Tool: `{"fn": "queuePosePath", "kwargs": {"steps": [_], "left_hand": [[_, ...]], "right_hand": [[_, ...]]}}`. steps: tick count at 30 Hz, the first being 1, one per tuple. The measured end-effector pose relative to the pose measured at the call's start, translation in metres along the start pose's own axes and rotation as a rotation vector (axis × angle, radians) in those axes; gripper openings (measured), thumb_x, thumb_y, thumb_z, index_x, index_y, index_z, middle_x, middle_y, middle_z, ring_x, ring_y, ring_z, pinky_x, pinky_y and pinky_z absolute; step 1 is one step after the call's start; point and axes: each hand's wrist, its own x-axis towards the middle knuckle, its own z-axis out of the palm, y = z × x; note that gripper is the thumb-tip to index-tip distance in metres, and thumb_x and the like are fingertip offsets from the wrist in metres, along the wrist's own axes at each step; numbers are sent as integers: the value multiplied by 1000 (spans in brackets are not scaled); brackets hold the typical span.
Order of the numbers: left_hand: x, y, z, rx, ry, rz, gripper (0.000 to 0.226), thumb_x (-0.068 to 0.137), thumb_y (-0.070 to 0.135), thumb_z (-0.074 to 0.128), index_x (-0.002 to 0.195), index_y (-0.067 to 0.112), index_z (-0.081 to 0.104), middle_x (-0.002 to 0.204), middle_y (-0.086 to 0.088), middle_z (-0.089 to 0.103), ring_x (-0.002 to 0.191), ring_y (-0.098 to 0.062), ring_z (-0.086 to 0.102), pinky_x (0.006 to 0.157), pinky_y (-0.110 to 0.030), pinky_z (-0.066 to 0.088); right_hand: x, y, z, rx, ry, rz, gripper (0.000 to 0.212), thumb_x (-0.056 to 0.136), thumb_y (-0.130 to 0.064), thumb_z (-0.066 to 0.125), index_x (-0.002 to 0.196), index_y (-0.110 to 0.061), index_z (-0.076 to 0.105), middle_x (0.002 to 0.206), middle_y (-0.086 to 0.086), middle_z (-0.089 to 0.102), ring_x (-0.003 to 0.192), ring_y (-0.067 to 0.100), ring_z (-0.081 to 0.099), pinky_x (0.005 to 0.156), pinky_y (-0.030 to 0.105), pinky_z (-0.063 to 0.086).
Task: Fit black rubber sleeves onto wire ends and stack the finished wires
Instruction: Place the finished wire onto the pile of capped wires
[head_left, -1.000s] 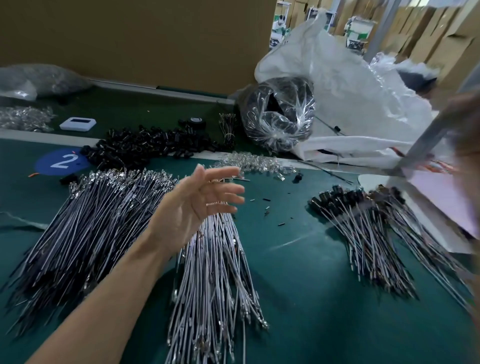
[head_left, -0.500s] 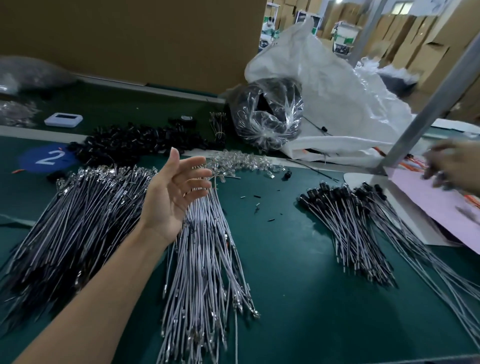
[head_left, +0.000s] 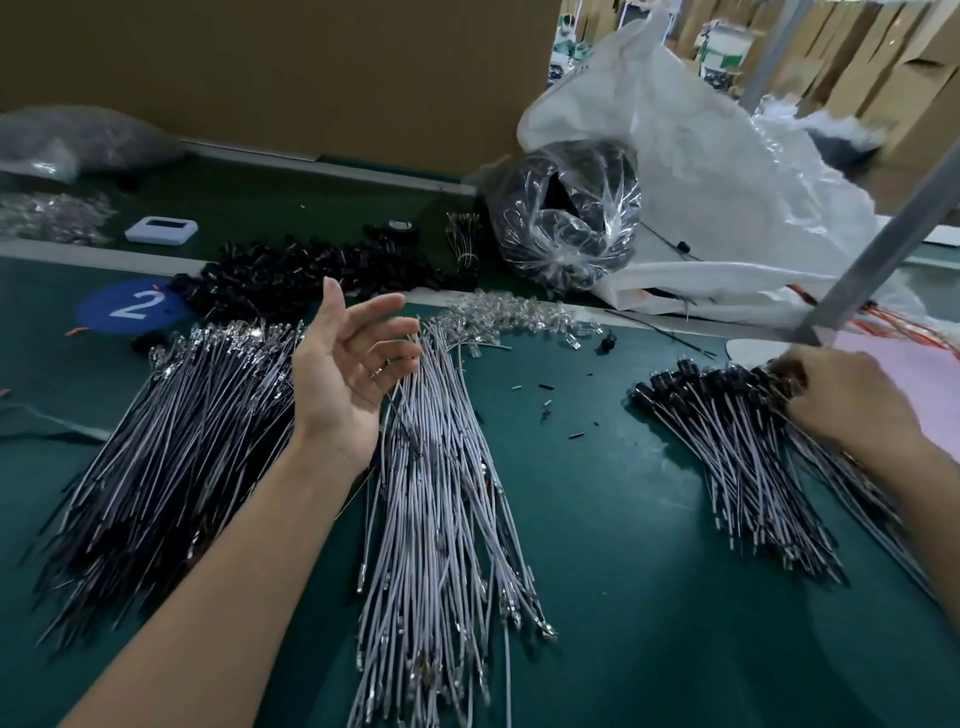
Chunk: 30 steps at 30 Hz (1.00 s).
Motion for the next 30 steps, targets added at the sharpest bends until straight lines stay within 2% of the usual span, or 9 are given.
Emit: {"fn": "queuePosePath", "kwargs": {"steps": [3,6,8,12,15,20,25,28,30], "left_hand": [[1,-2,1,10,-6,-9,51,95,52,46,87,12,76,77,-5,73,64,-17,67,61,-24,55],[1,-5,1,25,-14,-20,51,97,52,45,88,12,76,78,-5,73,65,-16,67,62,-24,56],[1,-5,1,34,-17,-18,52,98,52,44,86,14,78,78,-5,73,65,-16,67,63,-24,56],[0,-6,1,53,-18,-13,52,97,52,44,84,16,79,78,-4,73,66,-16,67,63,-24,56],[0,-7,2,72,-22,-21,52,98,52,43,84,16,78,78,-4,73,66,-15,67,63,-24,56],[-1,-8,3,89,-27,-24,51,97,52,43,90,13,76,79,-4,73,67,-16,66,63,-24,56],[-2,-8,4,104,-28,-25,52,97,52,43,85,15,77,78,-4,73,66,-16,66,63,-23,56],[-3,-8,5,114,-29,-24,52,97,52,42,83,16,78,77,-3,73,66,-15,66,63,-23,56],[-2,-8,5,110,-30,-26,52,97,52,43,83,16,78,77,-4,73,65,-15,66,63,-23,56]], "right_hand": [[-23,15,2,-13,-190,37,57,84,-1,66,138,-12,50,119,26,62,95,40,60,81,45,54],[-39,25,12,97,-206,44,65,87,-10,70,144,-10,39,138,24,52,110,40,58,96,47,45],[-43,30,19,155,-140,43,58,89,-10,67,141,-9,41,140,24,50,114,40,56,97,48,44],[-38,38,28,190,-34,27,40,88,-8,68,124,-7,50,130,24,56,113,40,56,96,51,46],[-25,41,29,145,-12,-28,40,84,-12,73,117,-6,53,122,24,59,116,42,51,99,53,43],[-7,43,28,192,38,-25,36,81,-15,77,107,-4,54,111,23,62,102,40,57,89,46,45],[2,51,31,223,76,153,32,86,-21,73,107,-8,53,115,23,62,101,40,58,79,43,44],[4,52,30,169,113,255,25,87,-13,67,105,-7,50,110,27,60,93,42,56,71,40,39],[2,50,30,70,156,184,25,83,-8,68,100,-4,51,104,27,57,90,41,53,71,42,40]]}}
